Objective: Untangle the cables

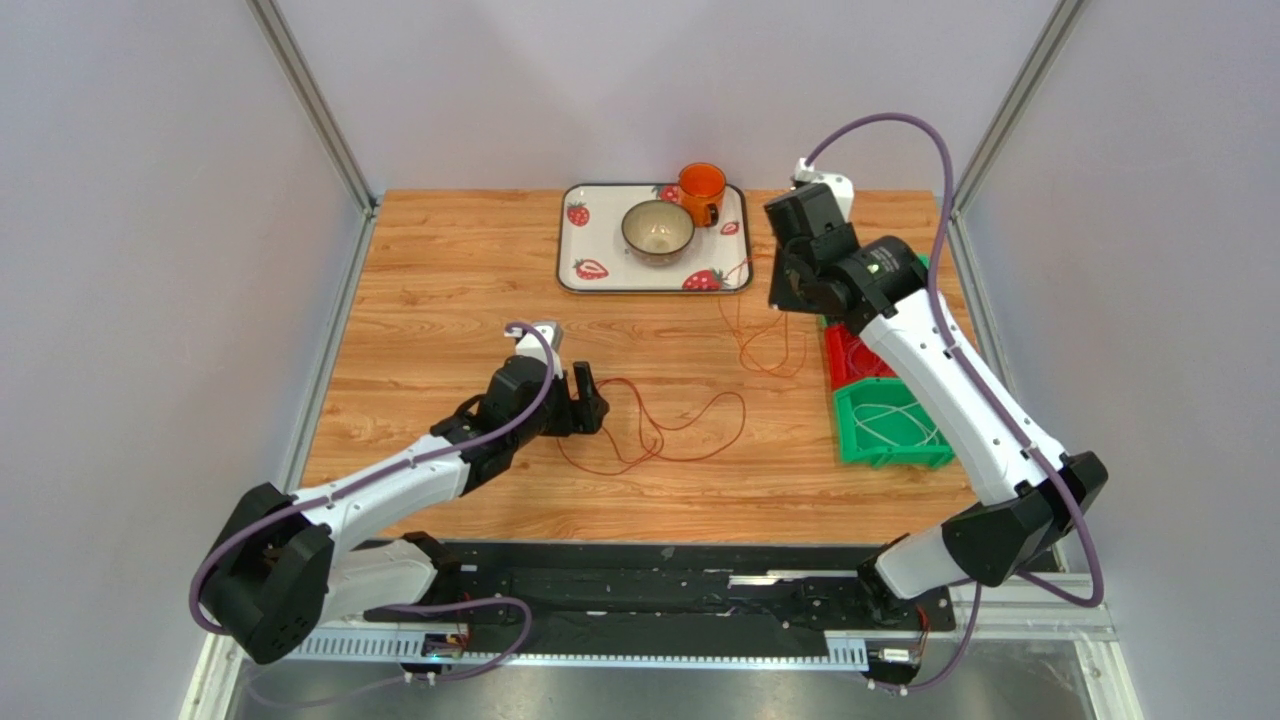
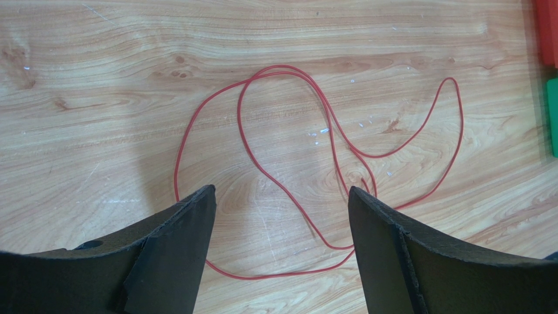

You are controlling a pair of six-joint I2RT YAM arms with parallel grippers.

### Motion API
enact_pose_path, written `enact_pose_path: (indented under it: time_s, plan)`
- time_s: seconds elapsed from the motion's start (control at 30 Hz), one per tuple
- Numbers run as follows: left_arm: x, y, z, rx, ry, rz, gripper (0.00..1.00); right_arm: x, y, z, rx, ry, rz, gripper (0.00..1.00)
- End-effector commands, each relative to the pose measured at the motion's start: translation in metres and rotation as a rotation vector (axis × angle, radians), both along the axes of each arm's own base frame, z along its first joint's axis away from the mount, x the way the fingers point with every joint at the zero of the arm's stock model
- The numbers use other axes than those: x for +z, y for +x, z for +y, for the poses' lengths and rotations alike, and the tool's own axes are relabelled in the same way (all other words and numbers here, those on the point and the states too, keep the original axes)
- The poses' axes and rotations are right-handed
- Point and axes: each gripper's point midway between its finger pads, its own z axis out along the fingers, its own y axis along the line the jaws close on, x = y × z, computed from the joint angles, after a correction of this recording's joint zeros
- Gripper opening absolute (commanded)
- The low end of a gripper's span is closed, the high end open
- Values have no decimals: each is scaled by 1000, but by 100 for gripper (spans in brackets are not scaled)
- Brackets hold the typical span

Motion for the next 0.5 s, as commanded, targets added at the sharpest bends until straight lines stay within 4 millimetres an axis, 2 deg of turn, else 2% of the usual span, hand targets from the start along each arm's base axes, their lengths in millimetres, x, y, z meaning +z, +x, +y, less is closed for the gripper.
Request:
enact_pose_path:
  time_s: [0.0, 0.1, 0.2, 0.27, 0.3, 0.47]
  plan:
    - [16, 5, -4, 9, -51, -55, 82, 26, 9, -40, -63, -8, -66, 0]
    - [16, 5, -4, 9, -51, -55, 82, 25, 17, -54, -93, 5, -68, 0]
    - [15, 5, -4, 10, -51, -55, 82, 26, 31, -81, -164, 23, -78, 0]
    - [16, 5, -4, 9, -52, -56, 82, 32, 41, -89, -185, 43, -106, 0]
    - [16, 6, -4, 10, -52, -56, 82, 32, 49, -99, -215, 55, -111, 0]
    - [15, 5, -5, 7, -50, -55, 82, 34, 78, -126, -291, 94, -151, 0]
